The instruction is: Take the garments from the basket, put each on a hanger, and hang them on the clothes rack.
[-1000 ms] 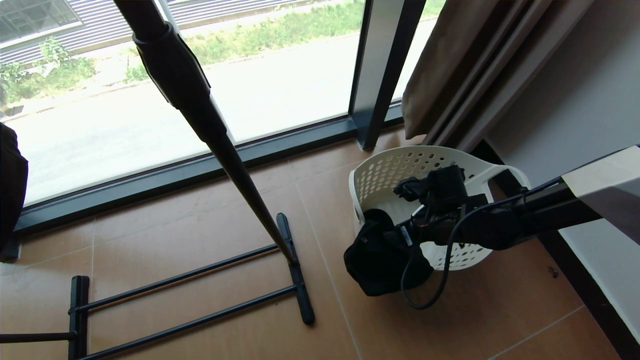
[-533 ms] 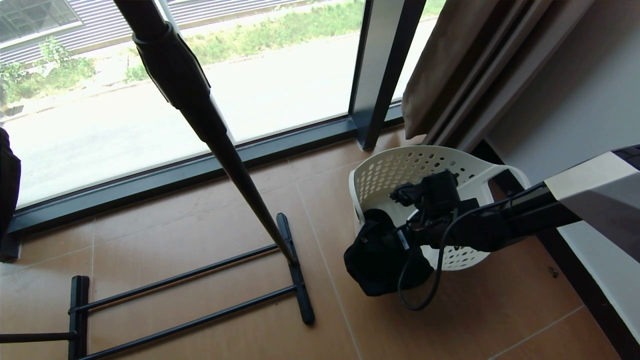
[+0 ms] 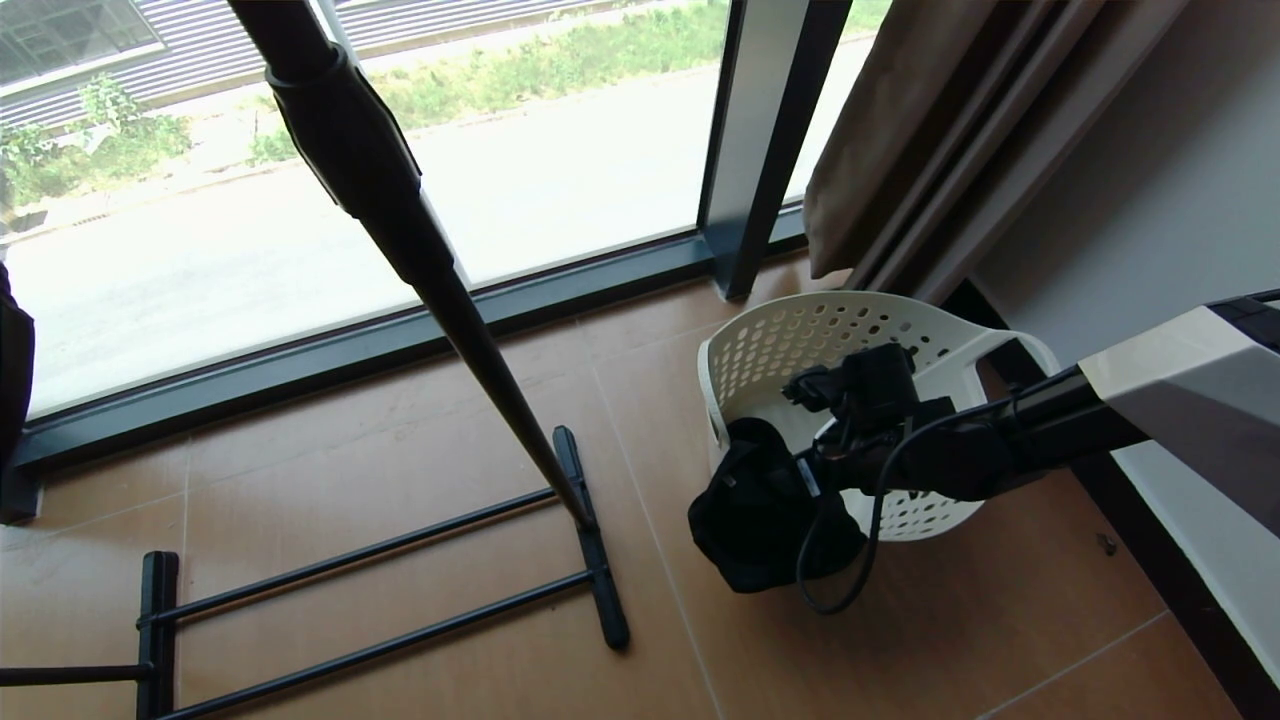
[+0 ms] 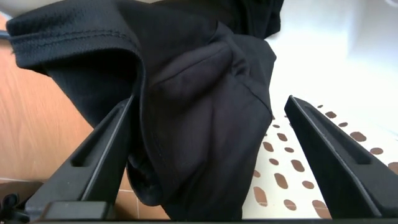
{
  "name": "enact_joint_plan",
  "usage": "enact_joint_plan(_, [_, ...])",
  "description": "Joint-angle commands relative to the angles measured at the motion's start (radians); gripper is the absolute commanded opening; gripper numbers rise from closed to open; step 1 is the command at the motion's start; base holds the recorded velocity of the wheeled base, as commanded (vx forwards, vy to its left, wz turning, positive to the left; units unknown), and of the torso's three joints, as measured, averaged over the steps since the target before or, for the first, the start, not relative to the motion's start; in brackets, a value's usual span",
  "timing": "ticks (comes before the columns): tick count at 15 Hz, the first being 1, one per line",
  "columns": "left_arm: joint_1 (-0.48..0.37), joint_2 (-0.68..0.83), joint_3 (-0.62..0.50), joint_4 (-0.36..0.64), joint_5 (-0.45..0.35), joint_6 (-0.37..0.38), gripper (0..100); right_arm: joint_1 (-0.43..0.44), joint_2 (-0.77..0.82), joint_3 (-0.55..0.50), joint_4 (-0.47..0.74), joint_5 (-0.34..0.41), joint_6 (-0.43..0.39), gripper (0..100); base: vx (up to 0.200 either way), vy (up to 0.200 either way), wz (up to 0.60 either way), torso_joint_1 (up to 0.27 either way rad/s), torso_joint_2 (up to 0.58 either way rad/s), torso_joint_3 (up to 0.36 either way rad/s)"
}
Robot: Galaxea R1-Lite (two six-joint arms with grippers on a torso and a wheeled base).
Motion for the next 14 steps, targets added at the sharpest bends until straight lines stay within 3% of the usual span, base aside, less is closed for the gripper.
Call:
enact_joint_plan(1, [0.000,-0.001,0.000,0.000,0.000,0.000,100,-0.004,0.018,-0.011,-0.003,-0.014,0.000,100,0.000,0.000,0.00,0.000,0.00,0.000])
enact_joint_plan(7, [0.000,-0.001,0.000,0.000,0.000,0.000,100,-0.002,0.038,-0.011,-0.035,-0.017,0.002,100,0.000,0.000,0.00,0.000,0.00,0.000])
enact_joint_plan(8, [0.000,-0.001,0.000,-0.002,0.000,0.000,100,-0.002,0.040,-0.011,-0.035,-0.017,0.002,0,0.000,0.000,0.00,0.000,0.00,0.000])
enact_joint_plan(11, [0.000,-0.001,0.000,0.000,0.000,0.000,100,-0.002,0.032,-0.003,-0.048,-0.017,0.005,0,0.000,0.000,0.00,0.000,0.00,0.000])
enact_joint_plan(14, [0.000,-0.001,0.000,0.000,0.000,0.001,100,0.006,0.021,0.048,-0.140,-0.038,0.002,0,0.000,0.000,0.00,0.000,0.00,0.000])
